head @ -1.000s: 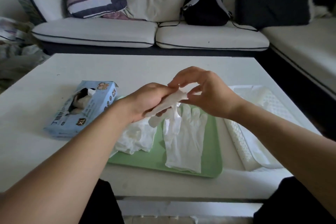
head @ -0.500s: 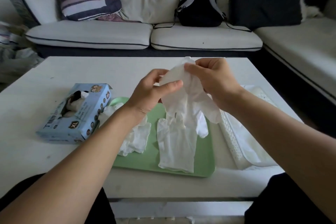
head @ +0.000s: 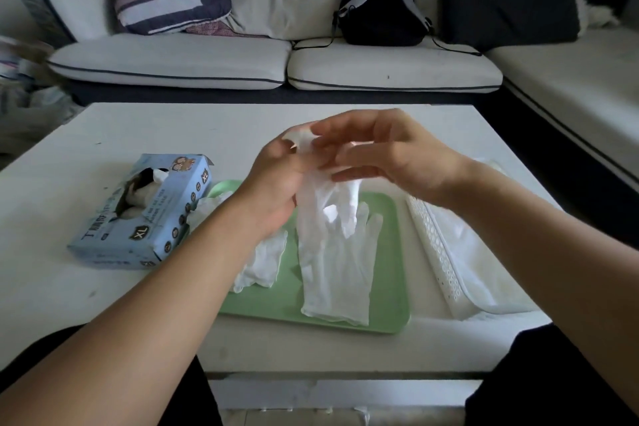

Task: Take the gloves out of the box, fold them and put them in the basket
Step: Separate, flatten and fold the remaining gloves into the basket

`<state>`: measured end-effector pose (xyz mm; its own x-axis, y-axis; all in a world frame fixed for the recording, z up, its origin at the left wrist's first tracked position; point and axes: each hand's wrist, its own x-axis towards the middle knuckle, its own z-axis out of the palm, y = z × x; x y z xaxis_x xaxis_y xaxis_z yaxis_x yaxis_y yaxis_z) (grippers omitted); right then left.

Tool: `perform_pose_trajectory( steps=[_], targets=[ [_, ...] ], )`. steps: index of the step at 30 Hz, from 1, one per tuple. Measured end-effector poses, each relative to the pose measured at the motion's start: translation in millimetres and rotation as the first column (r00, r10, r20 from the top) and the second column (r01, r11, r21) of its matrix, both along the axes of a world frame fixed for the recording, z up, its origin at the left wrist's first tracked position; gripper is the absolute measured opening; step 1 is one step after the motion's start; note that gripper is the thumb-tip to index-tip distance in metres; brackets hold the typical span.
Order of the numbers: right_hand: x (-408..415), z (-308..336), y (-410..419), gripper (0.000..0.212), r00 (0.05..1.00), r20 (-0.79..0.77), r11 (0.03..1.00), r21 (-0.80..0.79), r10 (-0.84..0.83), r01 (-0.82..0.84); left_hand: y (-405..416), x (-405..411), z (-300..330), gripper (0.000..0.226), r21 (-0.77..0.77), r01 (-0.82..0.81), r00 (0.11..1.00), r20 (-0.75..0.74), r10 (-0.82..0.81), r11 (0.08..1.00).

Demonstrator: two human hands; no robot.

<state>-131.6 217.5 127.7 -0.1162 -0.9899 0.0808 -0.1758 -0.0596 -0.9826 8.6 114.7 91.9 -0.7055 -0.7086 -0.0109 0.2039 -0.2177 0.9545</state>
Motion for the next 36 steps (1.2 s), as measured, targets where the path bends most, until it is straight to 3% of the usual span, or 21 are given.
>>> perform_pose_trajectory(
  steps=[2, 4, 5, 6, 8, 10, 14, 19, 21, 22, 26, 29, 32, 34, 36],
  targets=[
    [-11, 2, -2, 0.032, 0.956, -0.164, 0.967, -0.112, -0.243, 0.227, -5, 1, 2, 0.025, 0.101, -0.027, 0.999, -0.026, 0.029, 0.995],
    [-22, 1, -3, 0.049, 0.871, -0.293, 0.919, -0.116, -0.394, 0.377, -7, 2, 6, 0.033, 0.159, 0.008, 0.999, -0.045, -0.001, 0.987],
    [-25, -1, -2, 0.060, 0.901, -0.275, 0.940, -0.035, -0.337, 0.341, -7, 4, 7, 0.037, 0.171, 0.056, 0.997, -0.066, -0.045, 0.984],
    [-26, -4, -1, 0.063, 0.960, -0.158, 0.967, 0.070, -0.232, 0.246, -6, 6, 9, 0.040, 0.175, 0.110, 0.992, -0.083, -0.097, 0.978],
    [-24, -8, 0, 0.053, 0.992, 0.096, 0.979, 0.197, -0.079, 0.059, -6, 11, 11, 0.043, 0.151, 0.210, 0.977, -0.077, -0.201, 0.966],
    [-21, -8, 0, 0.045, 0.982, 0.174, 0.976, 0.212, -0.078, 0.040, -7, 14, 13, 0.043, 0.116, 0.273, 0.962, -0.048, -0.269, 0.955],
    [-22, -5, 1, 0.032, 0.987, 0.123, 0.968, 0.244, -0.100, 0.067, -13, 22, 15, 0.038, -0.036, 0.307, 0.951, 0.054, -0.305, 0.951],
    [-22, -2, 7, 0.026, 0.970, 0.235, 0.938, 0.319, 0.064, -0.139, -25, 33, 19, 0.014, -0.298, 0.313, 0.937, 0.254, -0.241, 0.902],
    [-21, -3, 7, 0.027, 0.958, 0.265, 0.925, 0.327, 0.108, -0.195, -26, 36, 20, 0.004, -0.318, 0.333, 0.926, 0.287, -0.245, 0.888],
    [-19, -4, 6, 0.024, 0.956, 0.271, 0.919, 0.335, 0.115, -0.206, -27, 37, 21, 0.011, -0.308, 0.339, 0.921, 0.299, -0.248, 0.889],
    [-23, -11, 1, 0.010, 0.972, 0.220, 0.901, 0.400, 0.084, -0.168, -30, 33, 20, 0.007, -0.293, 0.334, 0.897, 0.390, -0.207, 0.896],
    [-27, -25, -4, 0.008, 0.998, 0.067, 0.899, 0.437, 0.003, -0.032, -38, 23, 1, 0.011, -0.405, 0.284, 0.842, 0.539, -0.024, 0.869],
    [-30, -38, -14, 0.008, 0.961, -0.165, 0.922, 0.285, -0.222, 0.262, -43, 5, -18, 0.011, -0.606, 0.154, 0.842, 0.493, 0.217, 0.781],
    [-33, -35, -18, 0.005, 0.901, -0.217, 0.921, 0.018, -0.376, 0.388, -40, -5, -17, 0.013, -0.729, -0.061, 0.884, 0.277, 0.376, 0.681],
    [-34, -23, -16, 0.003, 0.828, -0.305, 0.879, -0.247, -0.471, 0.409, -34, -9, -6, 0.013, -0.819, -0.219, 0.899, 0.041, 0.435, 0.530]
  ],
)
